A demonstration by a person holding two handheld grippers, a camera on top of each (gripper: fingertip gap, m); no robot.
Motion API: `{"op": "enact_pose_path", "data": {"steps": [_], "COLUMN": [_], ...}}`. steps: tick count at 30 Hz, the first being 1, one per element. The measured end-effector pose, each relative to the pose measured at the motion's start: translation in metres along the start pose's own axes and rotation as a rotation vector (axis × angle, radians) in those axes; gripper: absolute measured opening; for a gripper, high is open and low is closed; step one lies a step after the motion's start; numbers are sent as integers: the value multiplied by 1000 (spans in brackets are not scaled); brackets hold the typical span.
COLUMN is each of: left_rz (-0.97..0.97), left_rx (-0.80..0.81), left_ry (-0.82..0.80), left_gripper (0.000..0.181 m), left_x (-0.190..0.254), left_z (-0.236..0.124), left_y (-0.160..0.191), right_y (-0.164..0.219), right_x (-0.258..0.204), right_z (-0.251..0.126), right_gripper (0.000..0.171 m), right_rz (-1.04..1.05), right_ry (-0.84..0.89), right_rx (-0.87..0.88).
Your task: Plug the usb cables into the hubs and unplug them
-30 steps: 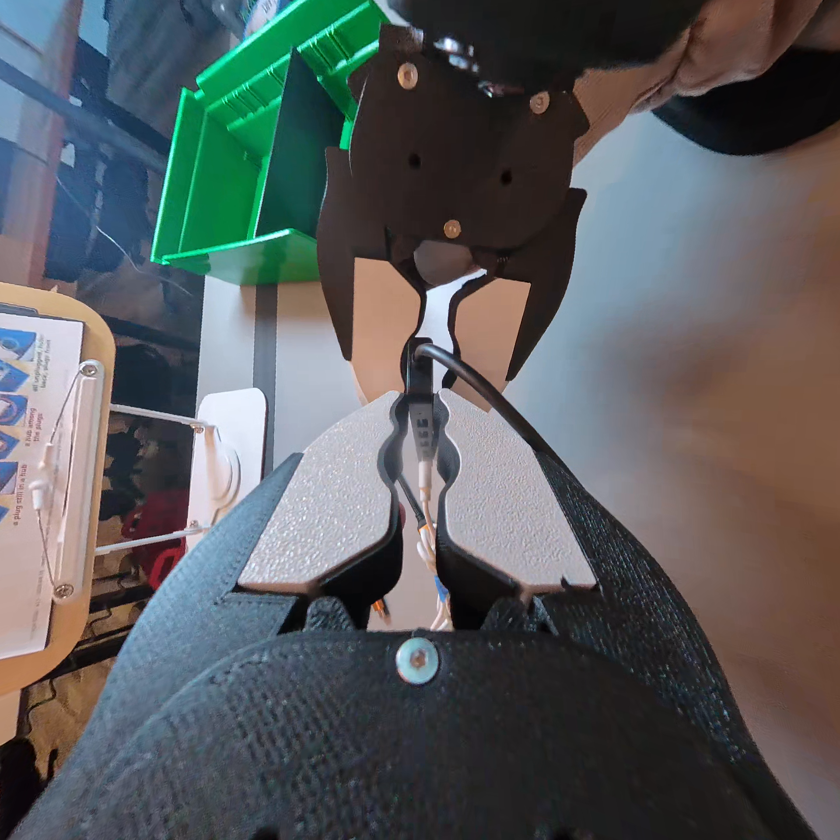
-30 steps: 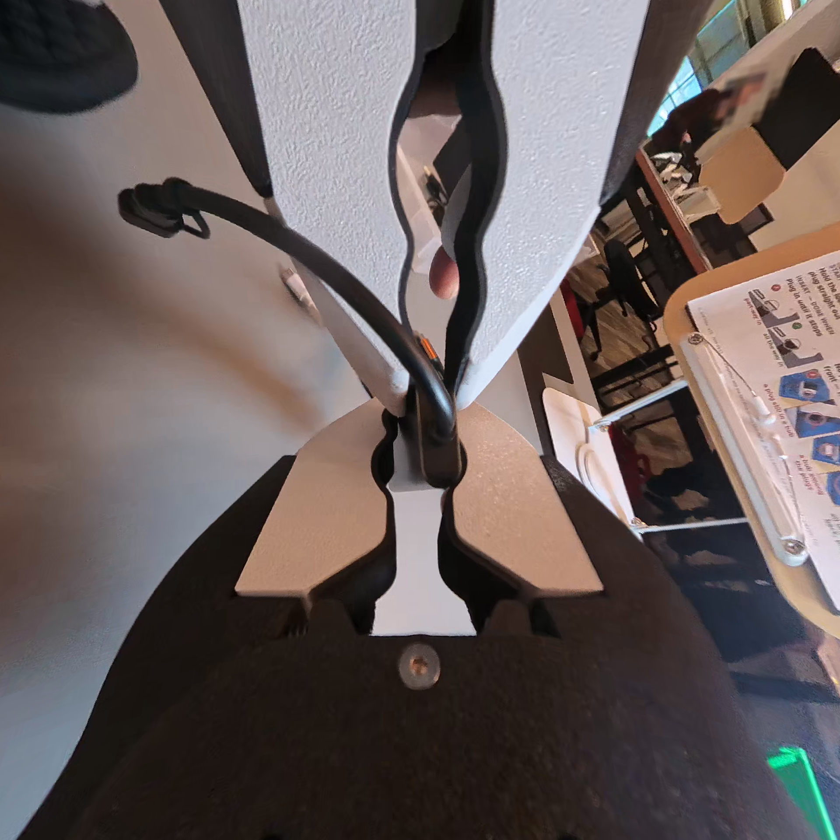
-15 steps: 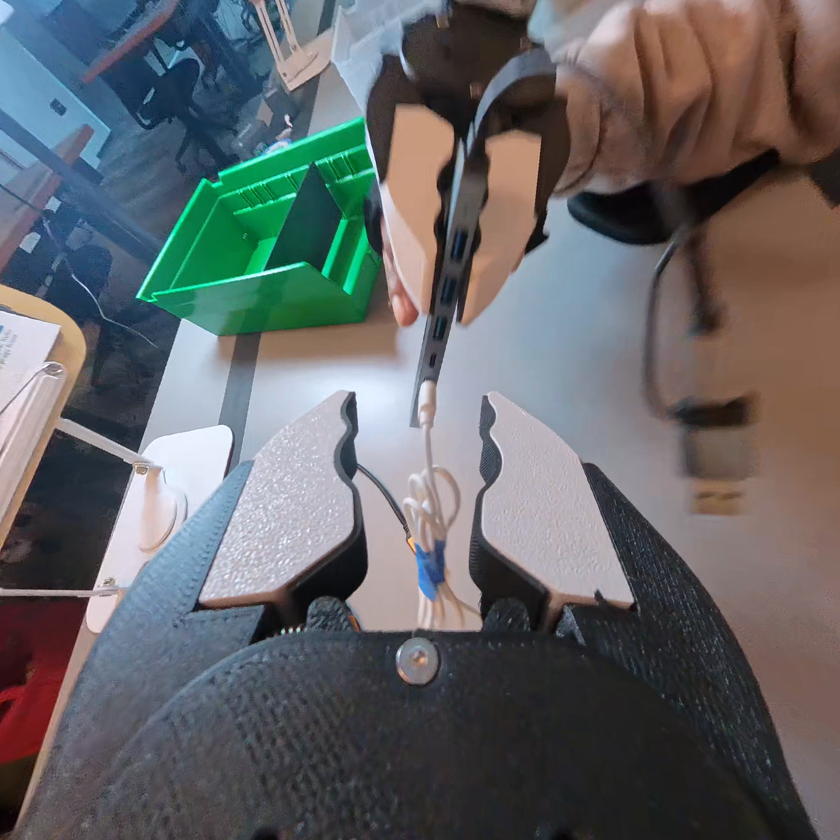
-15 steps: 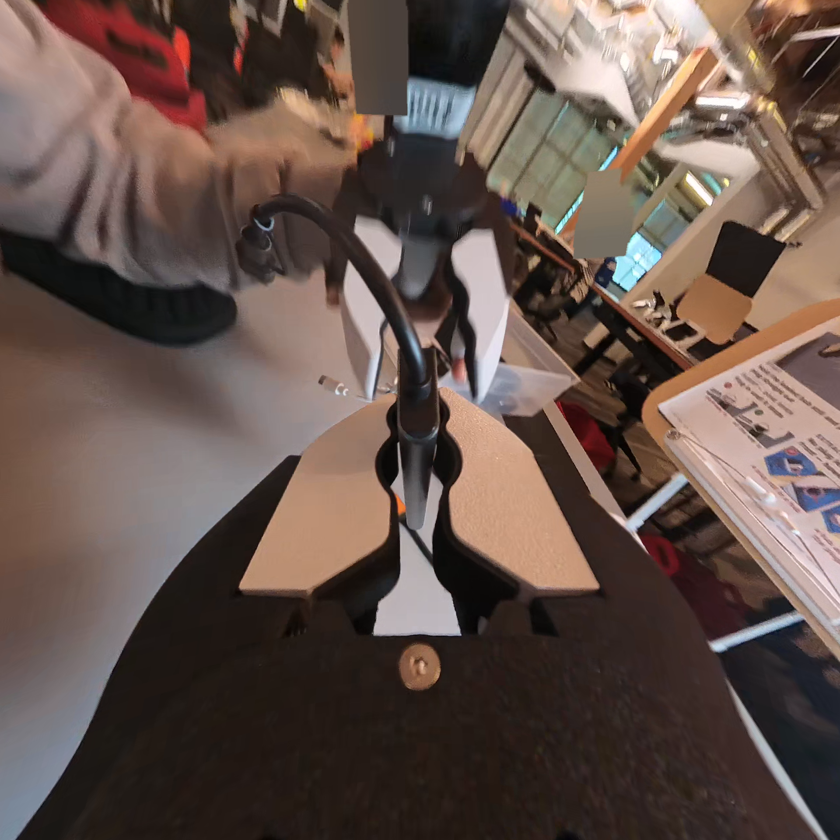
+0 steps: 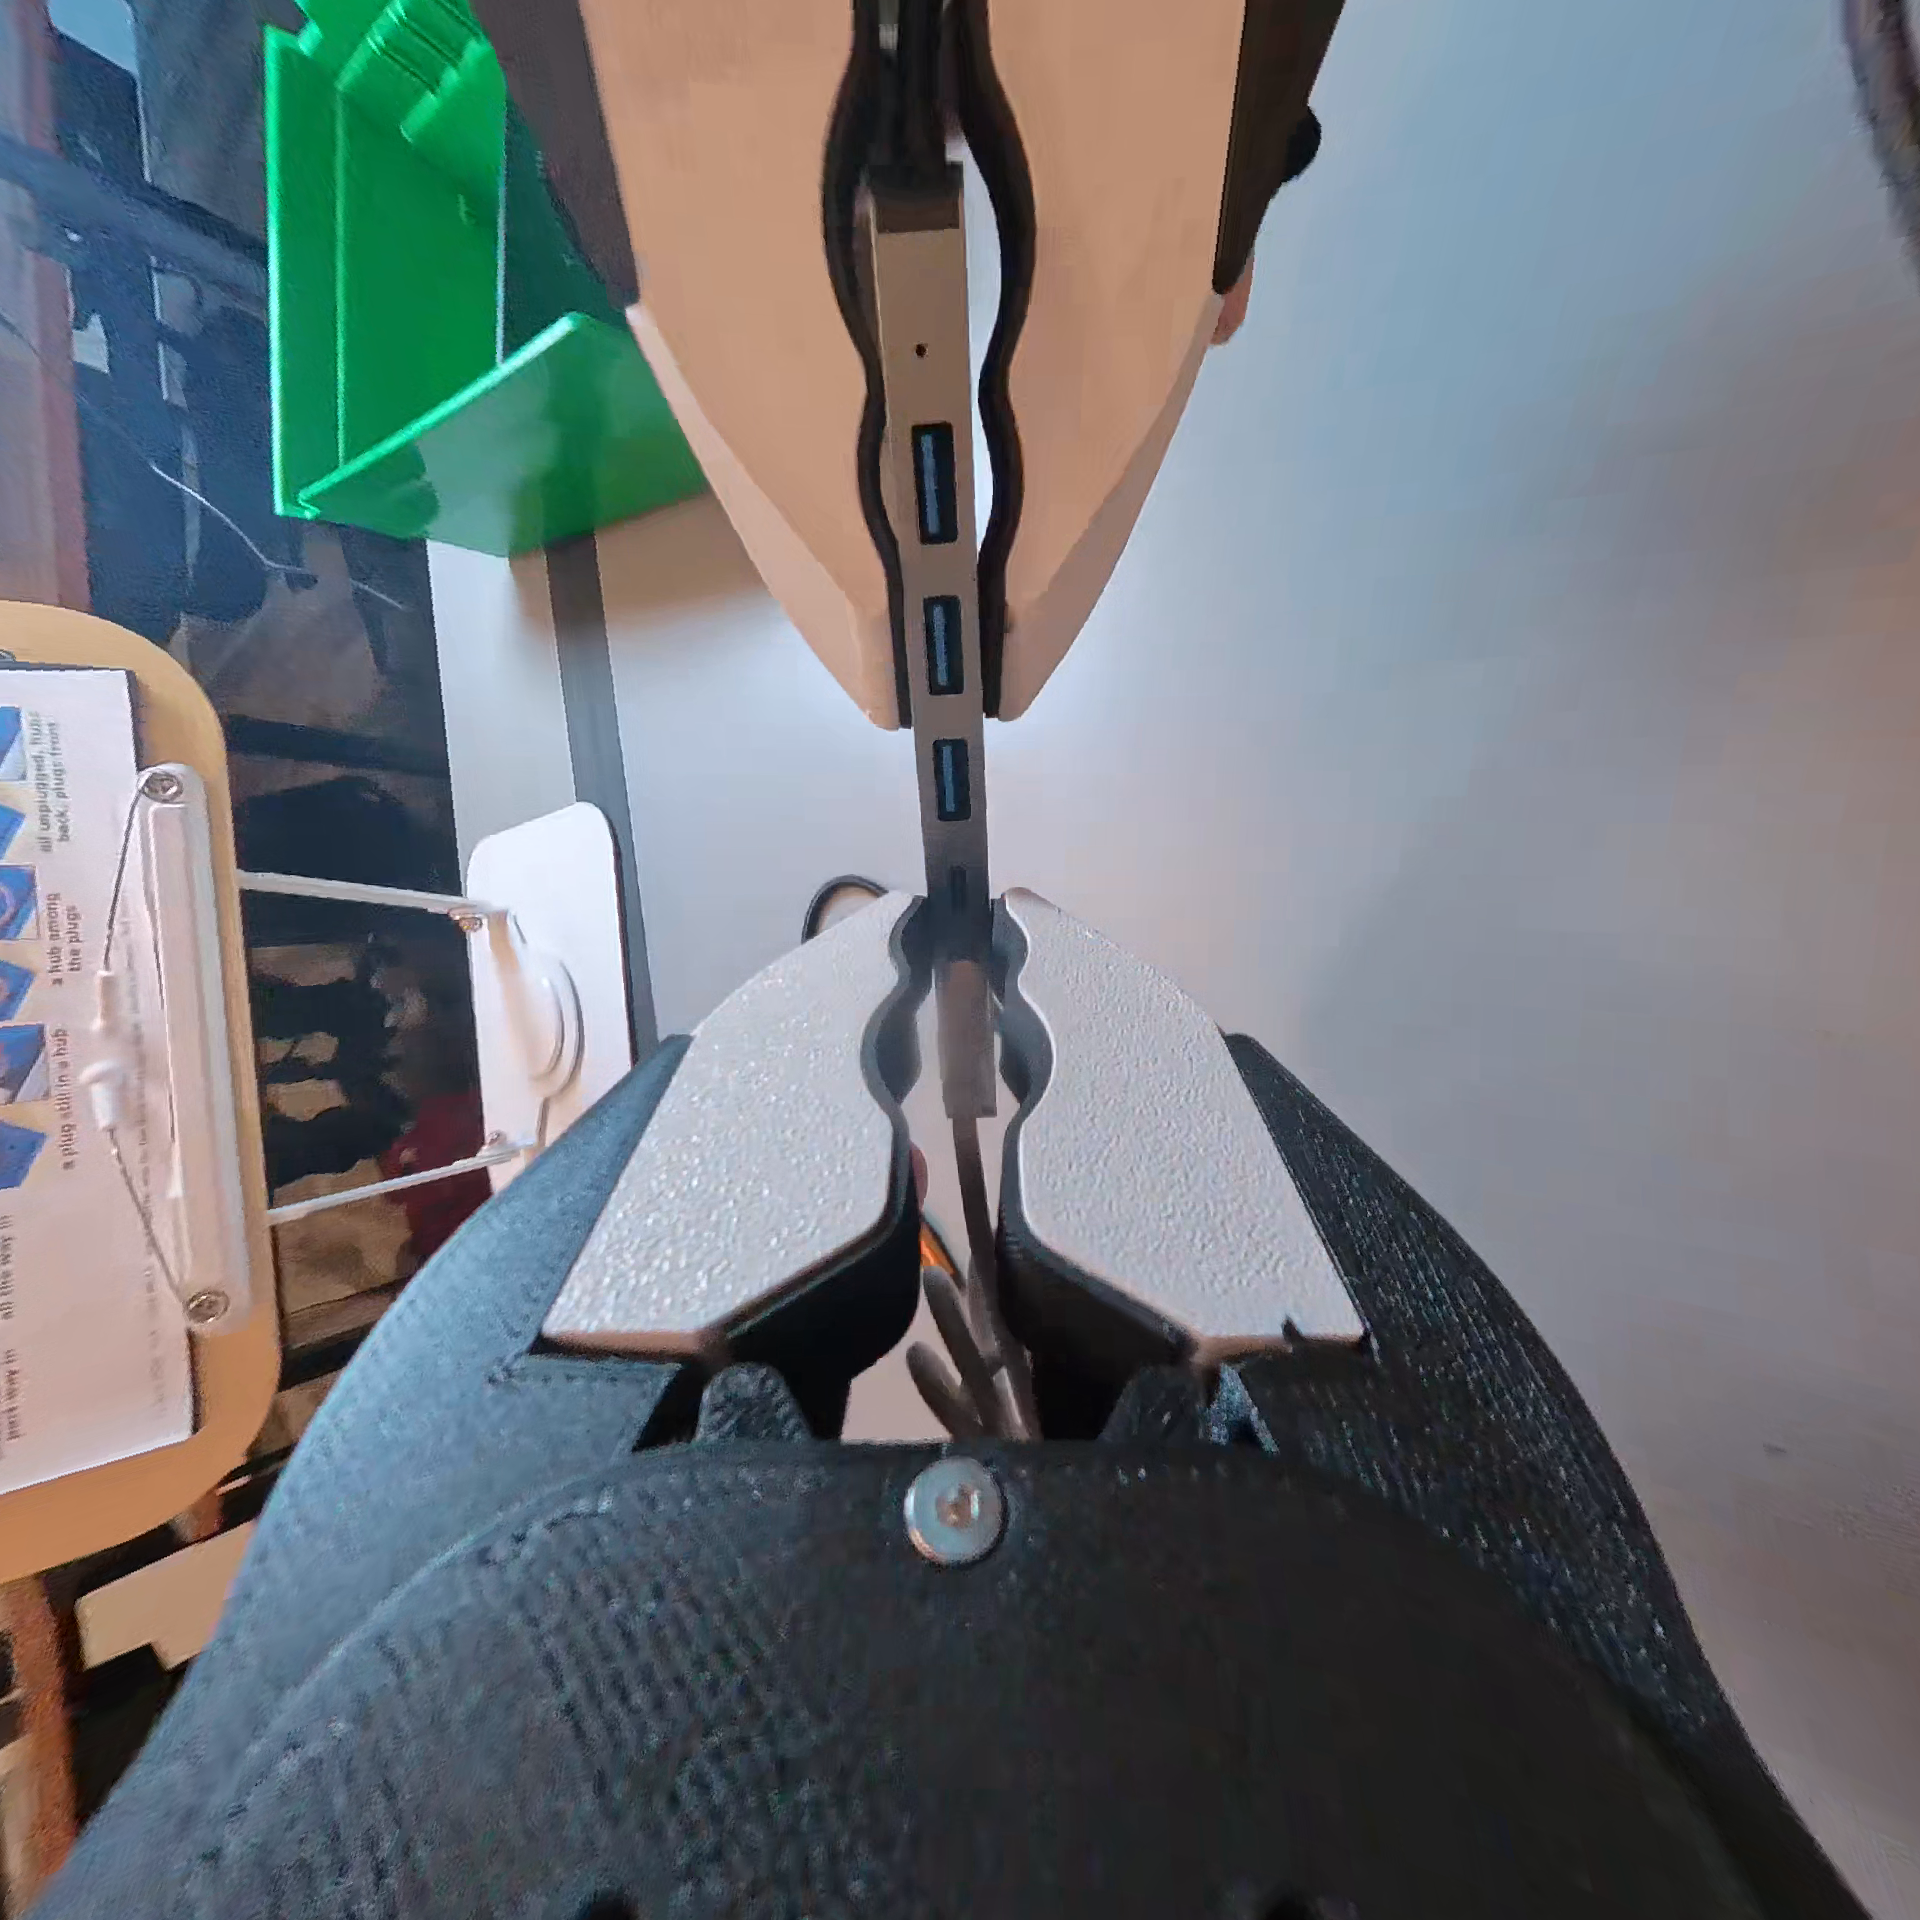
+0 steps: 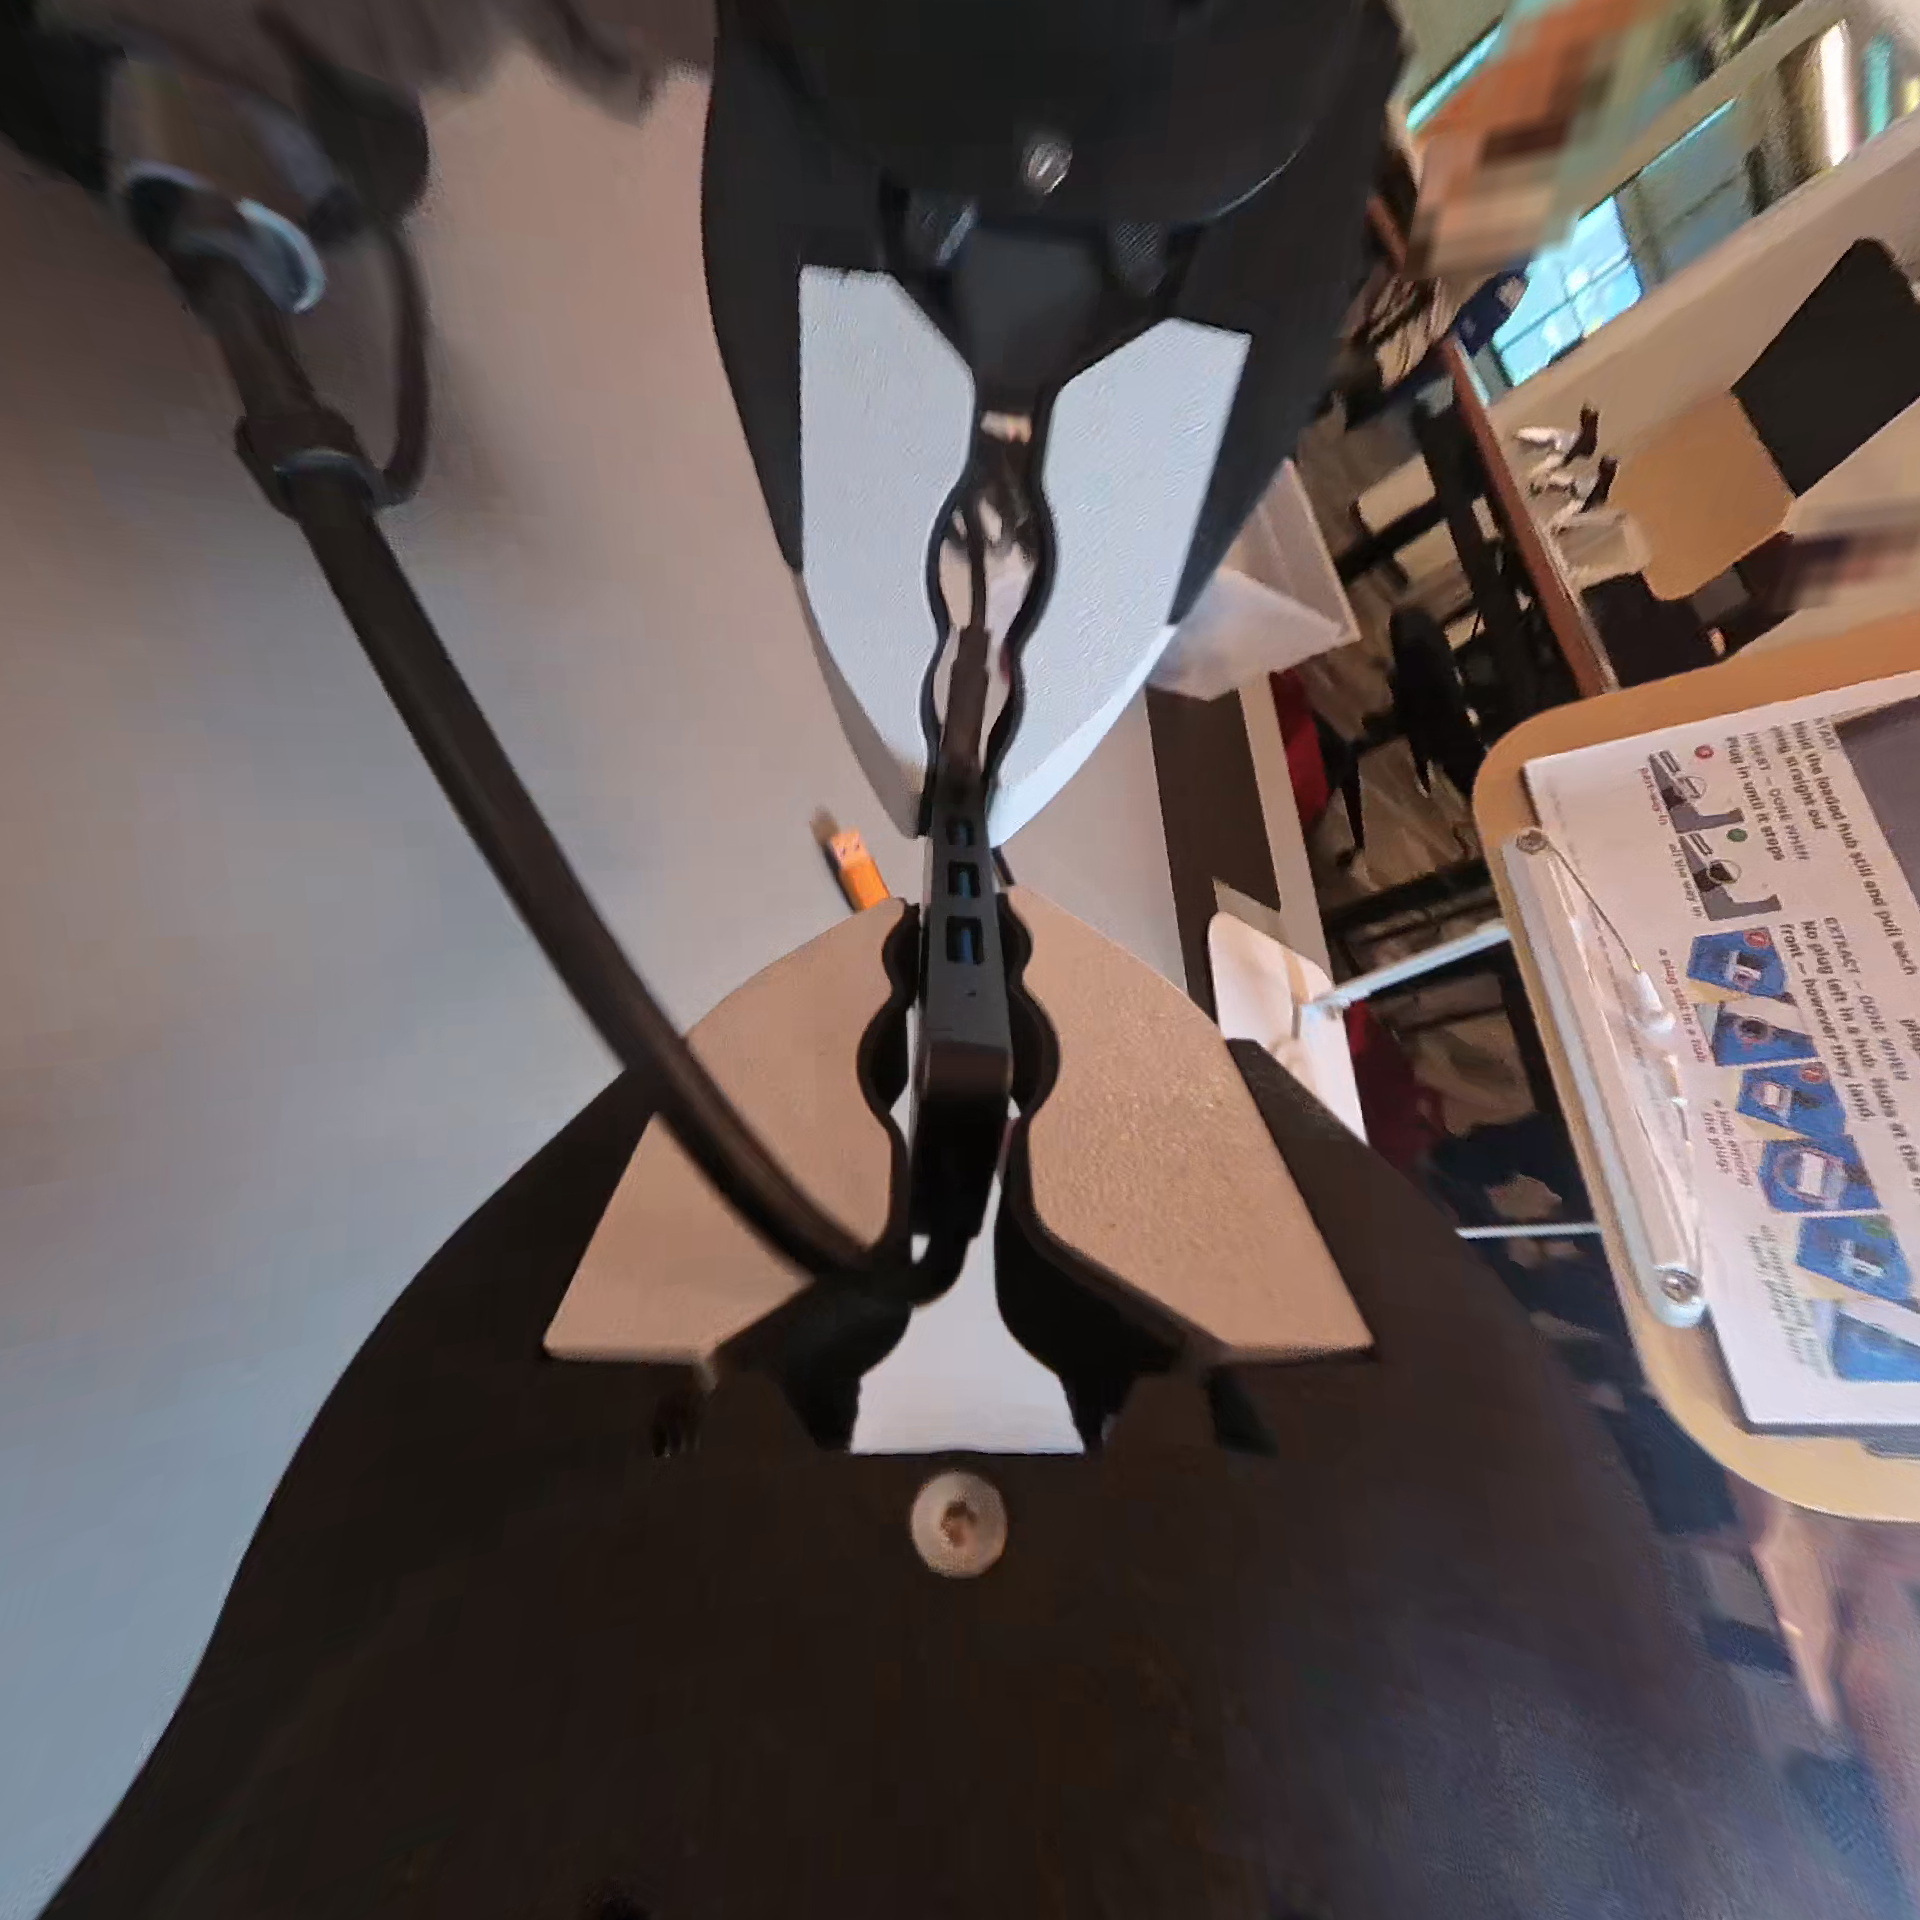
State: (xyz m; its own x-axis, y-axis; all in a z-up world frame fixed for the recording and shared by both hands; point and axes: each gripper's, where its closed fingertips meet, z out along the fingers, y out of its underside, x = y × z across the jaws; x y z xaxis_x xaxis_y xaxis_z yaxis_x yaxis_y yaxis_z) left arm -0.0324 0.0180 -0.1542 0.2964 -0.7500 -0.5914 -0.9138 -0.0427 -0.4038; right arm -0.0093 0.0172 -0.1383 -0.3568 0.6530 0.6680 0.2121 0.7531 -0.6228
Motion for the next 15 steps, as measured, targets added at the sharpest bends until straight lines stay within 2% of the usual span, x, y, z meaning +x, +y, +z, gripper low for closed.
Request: {"op": "enact_pose_path", "data": {"steps": [3, 8, 13, 15], "left_rz": [18, 20, -28, -80], "left_rx": [-8, -6, 92, 141], "left_ry": [0, 10, -11, -32], "left_gripper": [11, 11, 12, 18], "left_x": [1, 2, -7, -17], "left_z": [1, 2, 2, -5], "left_y": [3, 6, 2, 2], "right_y": [6, 6, 7, 9], "right_x": [-5, -4, 6, 12], "right_z": [7, 10, 6, 1], "right_gripper": [15, 12, 11, 11], "right_rz": [-28, 0, -16, -12], "right_ry": [8, 29, 80, 97], "right_rx": [-52, -35, -56, -59]}}
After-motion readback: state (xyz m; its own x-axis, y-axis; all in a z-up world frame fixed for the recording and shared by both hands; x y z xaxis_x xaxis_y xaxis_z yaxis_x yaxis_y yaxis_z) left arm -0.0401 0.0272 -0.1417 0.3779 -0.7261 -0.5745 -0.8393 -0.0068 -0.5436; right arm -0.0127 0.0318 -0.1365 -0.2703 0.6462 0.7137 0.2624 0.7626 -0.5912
